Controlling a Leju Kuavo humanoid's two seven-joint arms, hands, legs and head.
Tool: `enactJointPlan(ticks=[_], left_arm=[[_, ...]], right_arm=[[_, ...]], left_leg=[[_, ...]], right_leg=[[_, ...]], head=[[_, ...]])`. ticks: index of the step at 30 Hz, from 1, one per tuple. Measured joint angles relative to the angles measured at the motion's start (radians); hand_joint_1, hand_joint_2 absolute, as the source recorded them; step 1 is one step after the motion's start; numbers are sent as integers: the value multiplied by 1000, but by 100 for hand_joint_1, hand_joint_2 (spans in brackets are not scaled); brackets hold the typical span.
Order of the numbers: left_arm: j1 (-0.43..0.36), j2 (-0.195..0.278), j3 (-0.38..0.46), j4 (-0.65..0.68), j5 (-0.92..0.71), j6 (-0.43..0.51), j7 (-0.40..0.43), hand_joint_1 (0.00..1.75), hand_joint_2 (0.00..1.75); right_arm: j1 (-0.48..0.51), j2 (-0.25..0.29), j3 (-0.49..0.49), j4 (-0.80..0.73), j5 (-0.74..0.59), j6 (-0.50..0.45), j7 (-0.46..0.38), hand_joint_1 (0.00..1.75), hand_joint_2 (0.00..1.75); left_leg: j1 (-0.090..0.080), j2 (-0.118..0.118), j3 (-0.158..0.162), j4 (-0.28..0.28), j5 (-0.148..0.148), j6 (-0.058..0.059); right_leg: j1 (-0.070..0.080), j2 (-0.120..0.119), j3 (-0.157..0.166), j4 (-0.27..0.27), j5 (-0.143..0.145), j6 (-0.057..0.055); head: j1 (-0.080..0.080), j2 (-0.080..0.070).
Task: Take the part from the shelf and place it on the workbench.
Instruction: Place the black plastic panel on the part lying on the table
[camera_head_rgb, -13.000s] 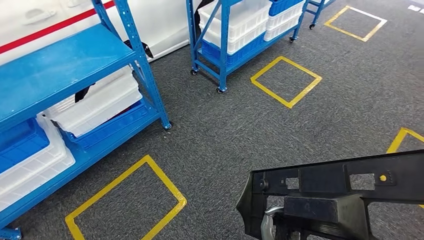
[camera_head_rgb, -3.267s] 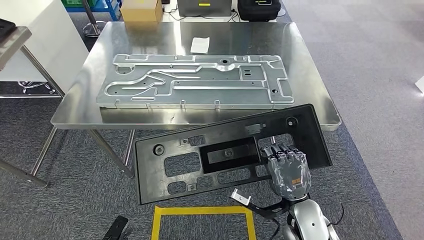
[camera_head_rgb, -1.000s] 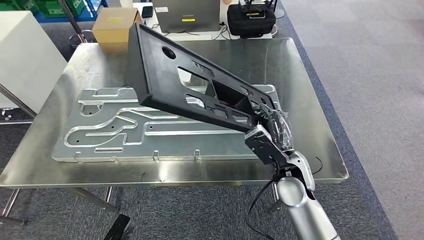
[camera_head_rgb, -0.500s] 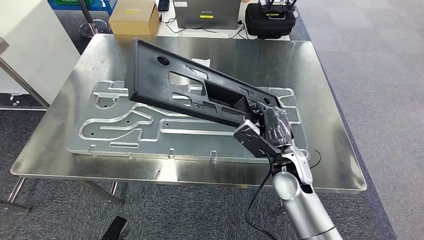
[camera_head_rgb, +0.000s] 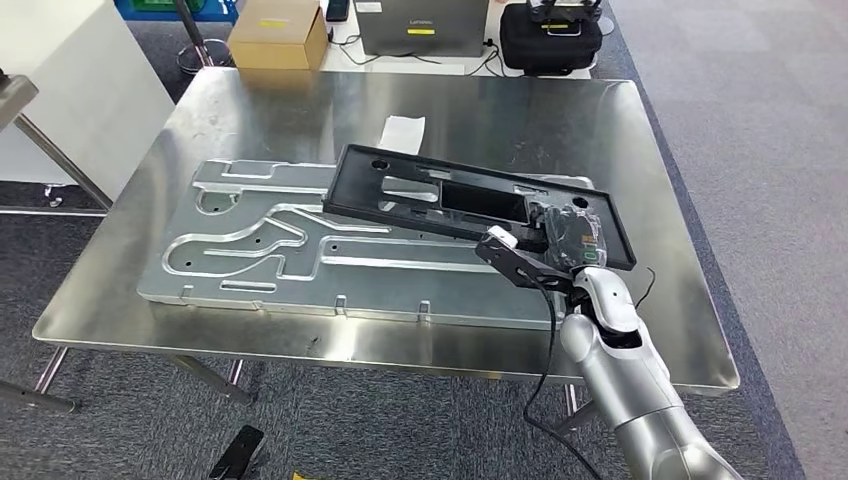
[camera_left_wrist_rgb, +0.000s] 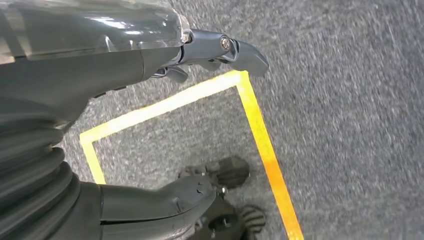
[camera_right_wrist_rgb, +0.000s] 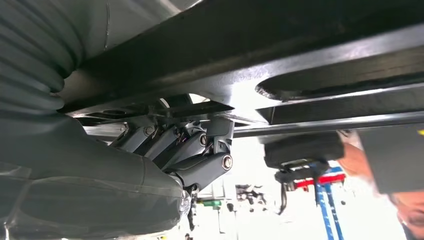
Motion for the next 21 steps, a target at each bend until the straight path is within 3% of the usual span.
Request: enactJointPlan(ticks=[3, 4, 5, 6, 8, 10, 13, 15, 16, 19, 20, 21], left_arm=[[1, 1, -4, 0, 1, 0, -1, 0, 131], [2, 1, -5, 0, 2, 0, -1, 0, 175], [4, 2, -6, 0, 2, 0, -2, 0, 131], [4, 2, -6, 0, 3, 0, -4, 0, 87], [4, 4, -7, 0, 7, 2, -9, 0, 0], [3, 4, -8, 0, 15, 3, -15, 0, 0], [5, 4, -9, 0, 20, 3, -20, 0, 0], [4, 4, -9, 0, 20, 3, -20, 0, 0], [4, 4, -9, 0, 20, 3, -19, 0, 0], [4, 4, -10, 0, 20, 1, -14, 0, 0], [6, 4, -10, 0, 20, -1, -12, 0, 0], [7, 4, -10, 0, 20, -3, -9, 0, 0]], right_arm=[[-5, -1, -5, 56, 14, -5, -7, 0, 175], [-5, -1, -8, 75, 16, -7, -12, 0, 175], [-3, -1, -13, 91, 16, -10, -19, 0, 175], [-2, -1, -17, 105, 16, -13, -25, 0, 175], [-1, -2, -25, 124, 16, -17, -39, 0, 175], [0, -3, -34, 139, 17, -20, -50, 0, 175], [5, -5, -46, 155, 18, -24, -58, 0, 175], [5, -7, -52, 161, 18, -25, -61, 0, 175], [6, -8, -55, 163, 18, -25, -62, 0, 175], [14, -12, -63, 172, 17, -28, -65, 0, 175], [17, -13, -66, 174, 17, -30, -65, 0, 175], [19, -13, -68, 175, 16, -31, -66, 0, 175]], left_leg=[[2, 7, -83, 177, -80, -11], [2, 8, -110, 229, -94, -13], [3, 9, -121, 246, -88, -14], [3, 10, -112, 221, -64, -14], [6, 13, -53, 94, 1, -12], [3, 14, -7, -4, 30, -5], [0, 11, -1, -21, 30, 12], [2, 11, 2, -28, 34, 25], [3, 12, 4, -31, 36, 31], [2, 12, 4, -32, 36, 40], [1, 11, 4, -32, 36, 40], [1, 11, 5, -32, 36, 40]], right_leg=[[-1, -1, 3, -2, 0, -9], [-1, -1, 3, -1, -1, -10], [-1, -1, 4, 1, -2, -9], [-2, -1, 4, 3, -4, -8], [-3, 0, 5, 10, -10, -3], [1, 0, 2, 18, -15, 6], [4, 0, -1, 17, -15, 21], [1, 0, -9, 39, -32, 31], [-1, 1, -25, 76, -56, 35], [-3, 1, -112, 258, -138, 43], [-3, 1, -129, 290, -142, 43], [-2, 1, -126, 283, -126, 41]], head=[[-5, 0], [-5, 0], [-5, 0], [-5, 0], [-6, 0], [-6, 0], [-6, 0], [-3, 0], [-2, 0], [2, 0], [2, 0], [2, 0]])
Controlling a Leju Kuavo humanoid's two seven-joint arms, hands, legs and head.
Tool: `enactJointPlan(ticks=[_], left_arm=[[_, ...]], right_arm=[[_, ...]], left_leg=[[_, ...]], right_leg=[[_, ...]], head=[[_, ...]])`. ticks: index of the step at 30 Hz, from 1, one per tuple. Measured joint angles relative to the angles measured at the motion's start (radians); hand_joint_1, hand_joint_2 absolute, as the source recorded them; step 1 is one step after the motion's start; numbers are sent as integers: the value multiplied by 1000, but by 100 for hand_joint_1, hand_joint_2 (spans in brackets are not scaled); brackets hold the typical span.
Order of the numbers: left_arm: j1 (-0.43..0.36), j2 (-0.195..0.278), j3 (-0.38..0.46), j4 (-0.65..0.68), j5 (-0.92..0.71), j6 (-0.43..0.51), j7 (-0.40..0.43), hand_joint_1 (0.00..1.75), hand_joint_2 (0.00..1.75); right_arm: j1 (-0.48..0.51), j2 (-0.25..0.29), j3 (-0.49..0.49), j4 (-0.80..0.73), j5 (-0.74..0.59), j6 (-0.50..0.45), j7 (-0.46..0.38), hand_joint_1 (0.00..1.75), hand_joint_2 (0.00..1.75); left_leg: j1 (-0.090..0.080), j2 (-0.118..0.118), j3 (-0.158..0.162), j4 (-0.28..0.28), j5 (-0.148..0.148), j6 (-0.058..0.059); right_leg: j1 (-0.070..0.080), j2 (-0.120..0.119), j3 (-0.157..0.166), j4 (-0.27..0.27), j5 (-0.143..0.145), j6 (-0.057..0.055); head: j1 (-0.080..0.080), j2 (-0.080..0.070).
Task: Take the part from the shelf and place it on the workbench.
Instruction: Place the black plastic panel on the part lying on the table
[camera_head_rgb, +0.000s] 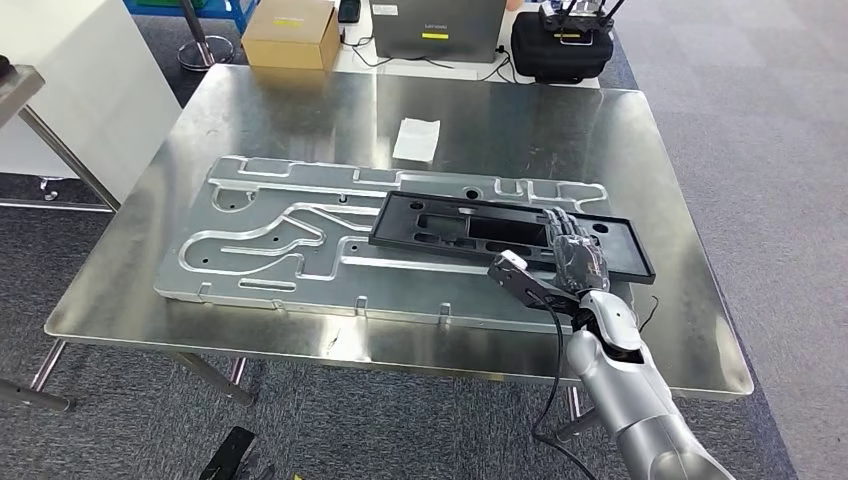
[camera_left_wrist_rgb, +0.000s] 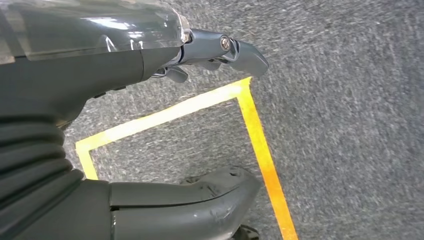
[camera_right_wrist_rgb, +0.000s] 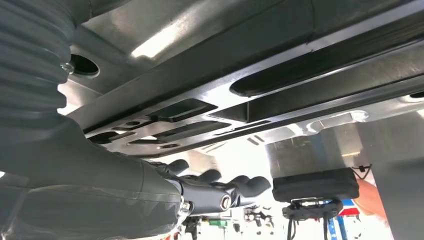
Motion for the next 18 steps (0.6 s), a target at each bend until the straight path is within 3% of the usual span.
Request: enactJointPlan(ticks=[3, 5, 8, 9, 11, 13, 14, 15, 16, 18], left_arm=[[0, -1, 0, 0, 2, -7, 7, 0, 0], [1, -2, 0, 0, 7, -11, 8, 0, 0], [1, -2, 0, 0, 14, -17, 9, 0, 0], [1, -2, 0, 0, 15, -20, 8, 0, 0], [2, -1, 0, 0, 18, -28, 4, 0, 0], [3, 0, 0, 0, 21, -36, -1, 0, 0], [3, 1, 0, 0, 23, -40, -3, 0, 0], [4, 1, 0, 0, 25, -43, -3, 0, 0], [5, 2, 0, 0, 28, -46, -4, 0, 0], [3, 2, 0, 0, 32, -49, -5, 0, 0]], right_arm=[[0, 0, -4, 0, -2, 0, -6, 0, 175], [1, 0, -5, -5, -6, 1, -12, 0, 175], [7, 1, -5, -18, -10, 7, -18, 0, 175], [8, 2, -5, -23, -12, 9, -19, 0, 175], [13, 4, -5, -32, -14, 13, -21, 0, 175], [20, 4, -5, -39, -17, 16, -24, 0, 175], [23, 4, -5, -43, -18, 17, -26, 0, 175], [25, 4, -5, -47, -19, 18, -28, 0, 175], [27, 4, -5, -51, -20, 18, -30, 0, 175], [30, 5, -5, -59, -22, 19, -31, 0, 175]], left_leg=[[-3, -3, 5, 1, -1, -3], [-5, -4, 5, 2, -1, -11], [-5, -4, 5, 3, -2, -29], [-4, -4, 2, 15, -15, -35], [-2, -1, -26, 94, -77, -44], [1, 0, -70, 218, -146, -51], [2, 0, -80, 257, -161, -54], [3, 0, -74, 261, -156, -57], [6, 1, -51, 227, -136, -59], [9, 2, 21, 100, -86, -59]], right_leg=[[4, 0, 94, -185, 93, -16], [10, 0, 132, -263, 114, -24], [10, -2, 135, -276, 121, -34], [7, -3, 137, -281, 127, -40], [3, -7, 136, -287, 136, -49], [3, -7, 128, -285, 139, -52], [2, -7, 125, -283, 141, -52], [2, -7, 121, -280, 142, -51], [1, -7, 117, -276, 143, -50], [1, -7, 109, -265, 144, -45]], head=[[0, 0], [0, 0], [0, 0], [-1, 0], [-5, 0], [-8, 0], [-8, 0], [-8, 0], [-9, 0], [-9, 0]])
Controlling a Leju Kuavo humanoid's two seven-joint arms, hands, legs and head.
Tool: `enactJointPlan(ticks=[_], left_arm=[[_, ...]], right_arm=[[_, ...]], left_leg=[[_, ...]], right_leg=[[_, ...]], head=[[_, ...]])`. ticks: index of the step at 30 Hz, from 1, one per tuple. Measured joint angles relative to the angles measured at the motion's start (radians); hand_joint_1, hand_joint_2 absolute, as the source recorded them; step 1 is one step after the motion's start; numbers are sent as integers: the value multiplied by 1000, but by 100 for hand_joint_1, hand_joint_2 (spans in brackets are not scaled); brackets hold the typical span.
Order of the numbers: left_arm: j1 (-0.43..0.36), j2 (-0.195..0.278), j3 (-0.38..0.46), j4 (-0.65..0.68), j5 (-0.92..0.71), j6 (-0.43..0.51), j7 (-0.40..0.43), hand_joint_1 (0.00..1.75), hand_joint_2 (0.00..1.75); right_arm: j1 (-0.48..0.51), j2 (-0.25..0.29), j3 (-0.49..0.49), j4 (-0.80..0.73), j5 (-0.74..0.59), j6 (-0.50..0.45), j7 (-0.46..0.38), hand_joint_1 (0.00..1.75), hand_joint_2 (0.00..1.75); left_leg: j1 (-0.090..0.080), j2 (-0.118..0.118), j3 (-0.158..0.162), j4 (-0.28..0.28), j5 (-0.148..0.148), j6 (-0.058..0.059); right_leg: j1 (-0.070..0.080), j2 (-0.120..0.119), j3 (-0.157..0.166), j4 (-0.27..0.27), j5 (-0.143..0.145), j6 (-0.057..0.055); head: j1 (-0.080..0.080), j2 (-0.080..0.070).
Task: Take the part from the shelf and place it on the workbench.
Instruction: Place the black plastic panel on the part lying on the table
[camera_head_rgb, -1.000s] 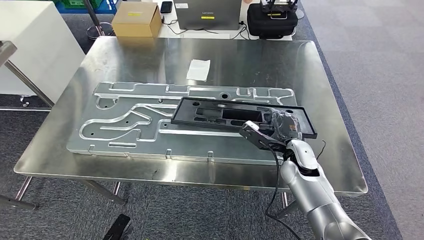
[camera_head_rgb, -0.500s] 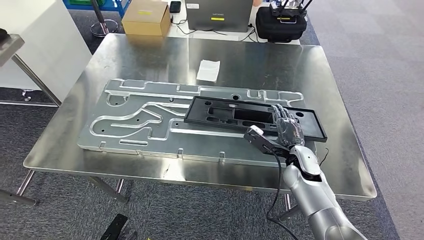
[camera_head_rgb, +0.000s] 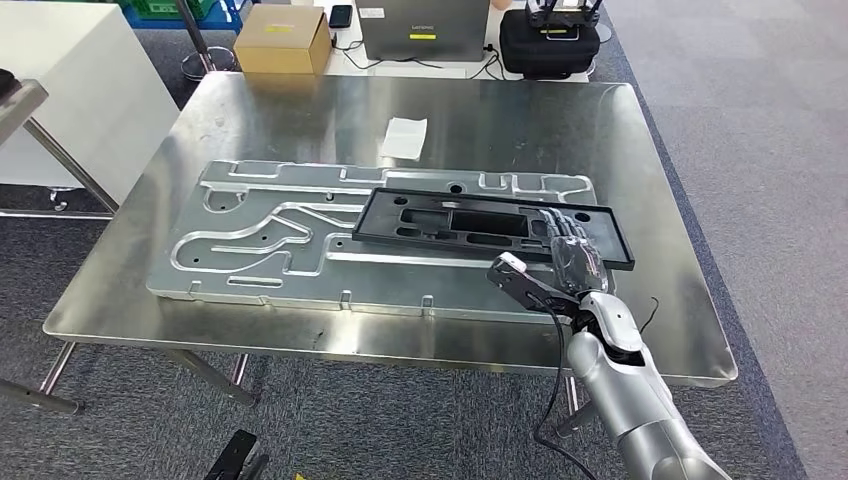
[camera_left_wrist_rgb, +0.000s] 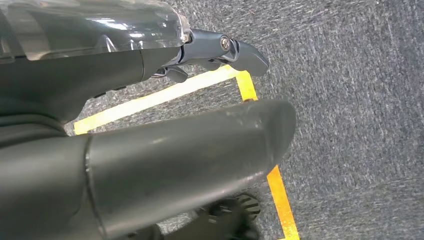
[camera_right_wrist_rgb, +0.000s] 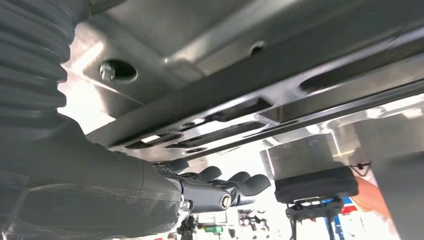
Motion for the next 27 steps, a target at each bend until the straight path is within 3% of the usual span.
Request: enactJointPlan(ticks=[2, 5, 6, 8, 10, 11, 12, 13, 14, 16, 17, 18, 20, 21, 22, 25, 26, 27], left_arm=[[-2, 1, 0, 0, 1, -1, -1, 0, 0], [-1, 0, 0, 0, 1, -3, -2, 0, 0], [-1, 0, 0, 0, 1, -3, -2, 0, 0], [-2, -1, 0, 0, 1, -4, -2, 0, 0], [-2, -1, 0, 0, 1, -5, -3, 0, 0], [-1, -1, 0, 0, 1, -5, -3, 0, 0], [-1, -1, 0, 0, 2, -6, -3, 0, 0], [0, -1, 0, 0, 2, -8, -3, 0, 0], [0, -1, 0, 0, 2, -9, -3, 0, 0], [0, -2, 0, 0, 2, -12, -3, 0, 0], [0, -3, 0, 0, 3, -12, -2, 0, 0], [1, -4, 0, 0, 3, -13, -1, 0, 0], [2, -5, 0, 0, 3, -13, 0, 0, 0], [3, -5, 0, 0, 3, -14, 1, 0, 0], [5, -6, 0, 0, 4, -14, 2, 0, 0], [9, -6, 0, 0, 5, -15, 4, 0, 0], [9, -6, 0, 0, 6, -14, 5, 0, 0], [9, -6, 0, 0, 6, -14, 5, 0, 0]], right_arm=[[2, 0, 0, -7, -3, 0, -2, 0, 175], [8, 0, 0, -13, -8, 0, -2, 0, 175], [9, -1, 0, -14, -9, 0, -2, 0, 175], [12, -2, -1, -16, -10, 0, -3, 0, 175], [16, -2, -1, -17, -12, 1, -3, 0, 175], [19, -2, -1, -17, -12, 1, -4, 0, 175], [22, -2, -1, -18, -12, 0, -4, 0, 175], [23, -2, -1, -18, -12, 0, -6, 0, 175], [24, -2, -1, -19, -12, -1, -7, 0, 175], [23, -1, -1, -24, -10, -7, -8, 0, 175], [23, 0, -1, -27, -7, -12, -7, 0, 175], [23, 1, -1, -30, -4, -18, -7, 0, 175], [24, 7, 0, -34, 5, -33, -6, 0, 175], [25, 11, 0, -34, 10, -40, -6, 0, 175], [26, 16, 0, -37, 15, -46, -5, 0, 175], [38, 31, 2, -56, 35, -66, -3, 0, 175], [44, 35, 3, -64, 42, -71, -1, 0, 131], [49, 39, 5, -73, 51, -74, 0, 0, 87]], left_leg=[[-2, -2, 36, -79, 25, 9], [-7, -3, 26, -87, 42, 32], [-6, -2, 21, -91, 51, 41], [-4, 1, 5, -98, 71, 56], [-6, 1, -17, -99, 87, 62], [-7, 1, -29, -98, 96, 62], [-7, 1, -41, -98, 105, 61], [-8, 1, -53, -97, 113, 60], [-9, 0, -64, -97, 122, 58], [-10, -1, -78, -97, 139, 50], [-10, -2, -81, -98, 147, 45], [-10, -2, -82, -101, 156, 39], [-9, -3, -83, -111, 172, 25], [-9, -3, -87, -109, 168, 20], [-9, -3, -96, -93, 143, 16], [-6, -1, -136, 67, -7, 6], [-6, -1, -143, 128, -36, 3], [-6, -1, -140, 167, -41, 0]], right_leg=[[2, 1, -11, 8, 5, 12], [0, 3, -21, 8, 17, 35], [-1, 4, -26, 16, 6, 41], [-4, 5, -54, 85, -61, 49], [-3, 6, -90, 205, -147, 54], [-3, 6, -99, 252, -169, 55], [-3, 6, -92, 270, -171, 55], [-3, 6, -68, 254, -155, 52], [-2, 6, -26, 205, -130, 48], [3, 8, 71, 67, -105, 36], [6, 9, 103, 17, -103, 30], [10, 9, 117, -10, -106, 26], [11, 9, 113, -23, -91, 16], [9, 7, 108, -28, -79, 9], [6, 5, 99, -34, -65, 0], [5, 1, 58, -38, -27, -14], [6, 0, 43, -36, -16, -13], [7, -1, 27, -34, -6, -12]], head=[[0, 0], [1, 0], [2, 0], [5, 0], [8, 0], [8, 0], [8, 0], [8, 0], [8, 0], [8, 0], [7, 0], [8, 0], [9, 0], [11, 0], [9, 0], [5, 0], [4, 0], [5, 0]])
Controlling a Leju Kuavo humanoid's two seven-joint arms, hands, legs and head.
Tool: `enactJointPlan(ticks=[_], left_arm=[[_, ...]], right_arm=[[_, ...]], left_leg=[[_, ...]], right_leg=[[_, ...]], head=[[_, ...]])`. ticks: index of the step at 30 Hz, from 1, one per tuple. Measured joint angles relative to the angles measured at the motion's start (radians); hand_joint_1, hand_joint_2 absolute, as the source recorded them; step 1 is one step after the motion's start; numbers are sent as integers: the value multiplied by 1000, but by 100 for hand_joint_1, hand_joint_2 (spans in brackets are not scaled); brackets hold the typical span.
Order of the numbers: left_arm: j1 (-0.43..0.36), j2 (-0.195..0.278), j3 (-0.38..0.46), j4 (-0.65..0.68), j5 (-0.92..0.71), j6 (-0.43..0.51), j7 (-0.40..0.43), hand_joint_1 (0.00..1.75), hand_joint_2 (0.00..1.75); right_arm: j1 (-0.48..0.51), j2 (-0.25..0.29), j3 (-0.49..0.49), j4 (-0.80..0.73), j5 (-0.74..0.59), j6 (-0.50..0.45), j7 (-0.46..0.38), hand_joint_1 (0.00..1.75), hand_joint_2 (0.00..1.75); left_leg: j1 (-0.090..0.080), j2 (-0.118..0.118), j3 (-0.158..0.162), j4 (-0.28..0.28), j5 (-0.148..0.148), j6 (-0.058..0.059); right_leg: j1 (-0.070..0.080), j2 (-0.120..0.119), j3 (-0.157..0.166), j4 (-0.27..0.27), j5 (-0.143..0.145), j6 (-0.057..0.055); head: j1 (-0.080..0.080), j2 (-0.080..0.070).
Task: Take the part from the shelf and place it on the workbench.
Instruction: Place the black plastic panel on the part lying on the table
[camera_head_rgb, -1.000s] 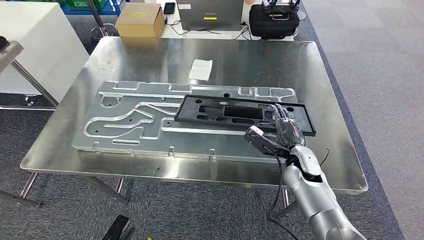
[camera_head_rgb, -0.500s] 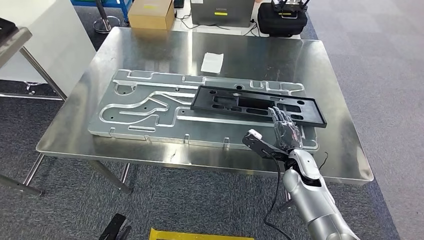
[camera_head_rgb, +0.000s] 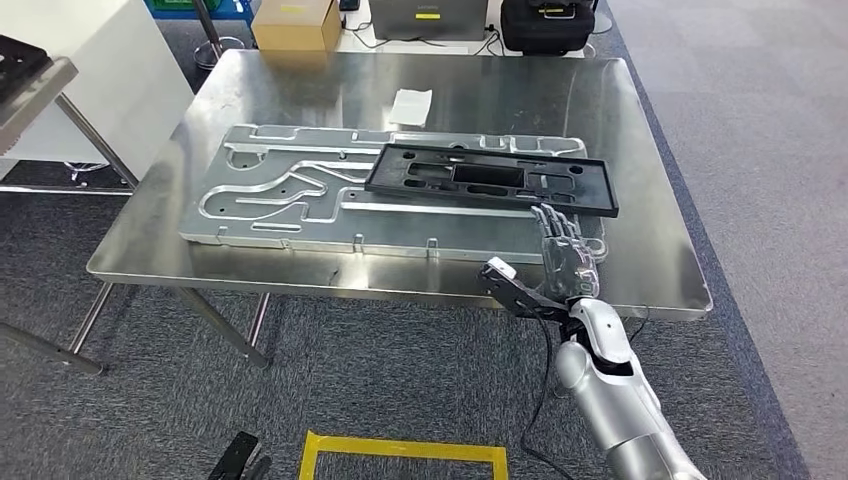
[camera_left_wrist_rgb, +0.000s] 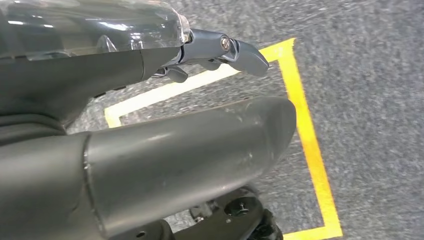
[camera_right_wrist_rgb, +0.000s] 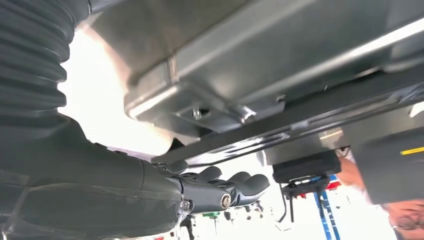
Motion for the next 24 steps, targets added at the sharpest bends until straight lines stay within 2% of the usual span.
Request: enactJointPlan(ticks=[1, 2, 3, 4, 5, 6, 7, 9, 10, 11, 12, 13, 14, 15, 16, 17, 18, 20, 21, 22, 24], left_arm=[[1, 0, 0, 0, 1, 0, 1, 0, 0], [1, 0, 0, 0, 1, 0, 1, 0, 0], [0, 0, 0, 0, 1, 0, 2, 0, 0], [-1, 0, 0, 0, 1, 0, 2, 0, 0], [-2, 0, 0, 0, 1, 0, 3, 0, 0], [-3, 0, 0, 0, 1, 0, 3, 0, 0], [-3, 0, 0, 0, 1, 0, 4, 0, 0], [-2, -1, 0, 0, 1, 0, 6, 0, 0], [-2, -2, 0, 0, 1, 0, 6, 0, 0], [-2, -3, 0, 0, 1, 0, 6, 0, 0], [-2, -3, 0, 0, 1, 0, 6, 0, 0], [-2, -3, 0, 0, 1, 0, 6, 0, 0], [-1, -3, 0, 0, 2, 0, 6, 0, 0], [0, -3, 0, 0, 4, 0, 6, 0, 0], [1, -3, 0, 0, 7, 0, 6, 0, 0], [2, -4, 0, 0, 11, 0, 6, 0, 0], [3, -4, 0, 0, 16, 1, 5, 0, 0], [8, -5, 1, 0, 27, 3, 1, 0, 0], [11, -5, 2, 0, 32, 4, -1, 0, 0], [15, -5, 3, 0, 37, 6, -5, 0, 0], [24, -4, 8, 0, 48, 10, -11, 0, 0]], right_arm=[[5, 3, 3, -10, 8, -1, 2, 0, 44], [8, 5, 7, -21, 17, -2, 5, 0, 0], [10, 7, 11, -33, 25, -1, 8, 0, 0], [10, 9, 17, -47, 35, 0, 13, 0, 0], [10, 10, 24, -61, 44, 2, 18, 0, 0], [9, 12, 31, -73, 52, 4, 22, 0, 0], [8, 14, 38, -84, 58, 6, 26, 0, 0], [7, 16, 49, -97, 64, 10, 31, 0, 0], [7, 16, 52, -101, 65, 11, 33, 0, 0], [8, 16, 54, -105, 66, 11, 33, 0, 0], [8, 16, 56, -108, 67, 12, 33, 0, 0], [8, 16, 58, -111, 69, 13, 34, 0, 0], [11, 16, 61, -113, 72, 14, 34, 0, 0], [15, 16, 66, -116, 74, 15, 34, 0, 0], [23, 16, 71, -121, 72, 16, 32, 0, 0], [35, 17, 76, -127, 65, 15, 29, 0, 0], [50, 18, 80, -137, 52, 11, 21, 0, 0], [95, 23, 87, -165, 12, -7, -4, 0, 0], [124, 26, 89, -181, -10, -22, -20, 0, 0], [155, 29, 90, -196, -32, -37, -36, 0, 0], [224, 34, 90, -225, -78, -62, -68, 0, 0]], left_leg=[[0, 0, 18, 7, 16, -2], [1, 0, 54, -21, 42, -2], [2, 0, 103, -77, 60, -1], [0, 0, 160, -152, 60, 2], [-2, 0, 204, -213, 52, 8], [-4, -1, 230, -256, 40, 13], [-7, -2, 238, -277, 33, 20], [-5, 0, 225, -282, 51, 35], [-3, 2, 216, -284, 64, 45], [0, 3, 204, -287, 78, 53], [0, 5, 190, -287, 90, 58], [0, 5, 174, -286, 102, 62], [0, 5, 159, -285, 113, 62], [0, 5, 143, -283, 124, 61], [-1, 5, 128, -281, 134, 59], [-1, 5, 114, -279, 143, 57], [-1, 4, 103, -277, 151, 54], [-3, 2, 89, -275, 166, 44], [-3, 1, 86, -277, 174, 38], [-3, 1, 85, -280, 182, 32], [-1, 0, 83, -285, 192, 19]], right_leg=[[0, -1, -16, 3, 10, 2], [0, -2, -32, 8, 19, 4], [0, -3, -46, 14, 27, 8], [1, -3, -58, 21, 34, 12], [2, -3, -66, 26, 41, 18], [2, -4, -70, 28, 48, 23], [3, -4, -73, 27, 56, 29], [2, -3, -79, 25, 64, 41], [1, -1, -88, 38, 45, 47], [0, 2, -102, 69, 7, 51], [-2, 4, -120, 122, -45, 55], [-3, 5, -139, 188, -94, 57], [-4, 5, -152, 252, -127, 60], [-5, 5, -155, 297, -137, 62], [-6, 5, -141, 310, -126, 62], [-7, 5, -109, 287, -102, 61], [-7, 5, -60, 231, -79, 58], [-3, 5, 48, 86, -76, 48], [0, 6, 82, 35, -83, 43], [3, 7, 97, 7, -91, 39], [3, 4, 92, -6, -78, 29]], head=[[0, 0], [0, 0], [0, 0], [-1, 0], [-1, 0], [-1, 0], [-2, 0], [-2, 0], [0, 0], [3, 0], [5, 0], [7, 0], [7, 0], [7, 0], [7, 0], [7, 0], [7, 0], [7, 0], [6, 0], [6, 0], [7, 0]])
